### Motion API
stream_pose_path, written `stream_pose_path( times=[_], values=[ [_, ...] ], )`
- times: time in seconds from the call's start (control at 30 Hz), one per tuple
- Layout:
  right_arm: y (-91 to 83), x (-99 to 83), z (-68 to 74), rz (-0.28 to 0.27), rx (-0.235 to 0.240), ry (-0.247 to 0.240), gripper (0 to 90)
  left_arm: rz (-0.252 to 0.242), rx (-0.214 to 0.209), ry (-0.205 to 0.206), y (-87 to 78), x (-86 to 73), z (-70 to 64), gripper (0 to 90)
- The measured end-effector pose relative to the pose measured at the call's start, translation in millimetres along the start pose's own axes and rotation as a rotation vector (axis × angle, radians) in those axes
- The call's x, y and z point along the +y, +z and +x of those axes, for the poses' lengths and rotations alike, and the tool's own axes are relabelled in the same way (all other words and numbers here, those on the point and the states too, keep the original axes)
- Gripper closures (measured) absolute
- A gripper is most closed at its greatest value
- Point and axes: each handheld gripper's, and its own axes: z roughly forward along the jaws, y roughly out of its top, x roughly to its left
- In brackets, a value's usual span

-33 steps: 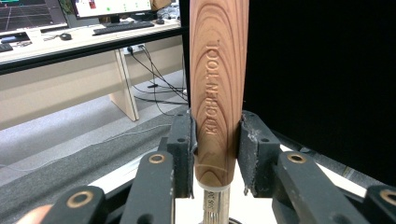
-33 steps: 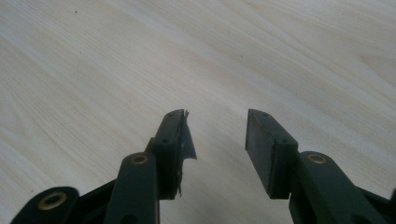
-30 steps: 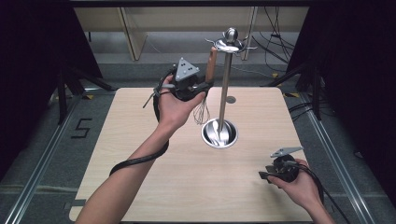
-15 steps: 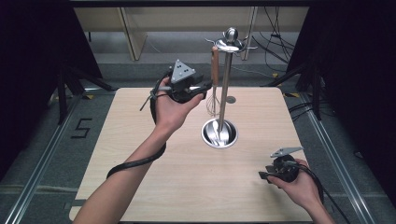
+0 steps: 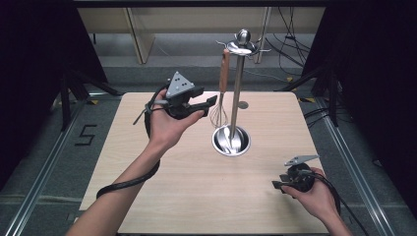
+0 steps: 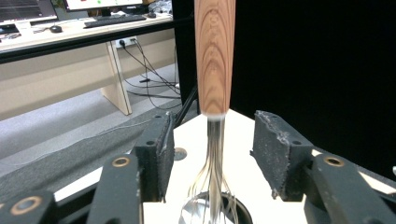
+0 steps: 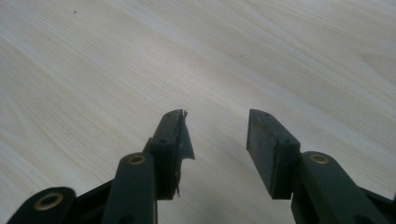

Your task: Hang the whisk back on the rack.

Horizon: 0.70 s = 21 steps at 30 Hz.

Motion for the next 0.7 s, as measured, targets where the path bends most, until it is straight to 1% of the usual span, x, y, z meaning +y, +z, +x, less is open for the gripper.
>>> stream_pose_path(
  times=[0.13, 0.27, 0.3, 0.37, 0.4, 0.47, 0.5, 0.53, 0.57, 0.63, 0.67, 0.7],
  values=[
    [0.4, 0.0, 0.0, -0.001, 0.002, 0.001, 56.9, 0.01, -0.004, -0.004, -9.7, -7.4, 1.7, 44.5],
    [0.9, -0.1, 0.0, 0.001, 0.005, 0.004, 56.9, 0.018, 0.005, -0.004, -16.7, -15.6, 2.8, 42.2],
    [2.1, -0.3, -1.0, -0.014, 0.002, -0.006, 56.9, 0.019, 0.005, -0.002, -18.0, -17.0, 3.3, 42.1],
    [0.8, 0.1, -0.9, -0.002, -0.002, -0.006, 56.8, 0.022, 0.007, -0.004, -21.2, -20.5, 4.2, 41.9],
    [0.7, 0.0, 0.1, 0.002, 0.003, 0.006, 56.7, 0.023, 0.005, -0.007, -22.3, -21.5, 4.3, 41.5],
    [1.0, -0.1, -0.3, 0.001, 0.004, 0.004, 56.6, 0.026, 0.003, -0.007, -24.6, -24.1, 4.9, 41.1],
    [2.2, -0.4, -1.2, -0.013, 0.003, -0.003, 56.6, 0.027, 0.003, -0.008, -25.9, -25.7, 4.7, 40.9],
    [2.9, -0.7, -1.3, -0.019, 0.005, -0.002, 56.6, 0.021, 0.006, 0.011, -26.6, -26.4, 5.5, 40.8],
    [3.0, -0.7, -1.3, -0.019, 0.003, -0.002, 56.6, 0.024, 0.005, 0.016, -27.5, -27.1, 5.6, 40.7],
    [2.9, -0.9, 0.9, -0.018, 0.006, 0.022, 56.6, 0.025, 0.002, 0.014, -29.7, -30.1, 4.8, 40.6],
    [3.0, -0.9, 0.2, -0.017, -0.002, 0.017, 56.5, 0.028, 0.002, 0.014, -31.2, -32.1, 4.6, 40.6],
    [3.0, -0.8, -1.5, -0.02, -0.006, -0.003, 56.5, 0.028, 0.001, 0.014, -32.2, -33.5, 4.6, 40.6]
  ],
)
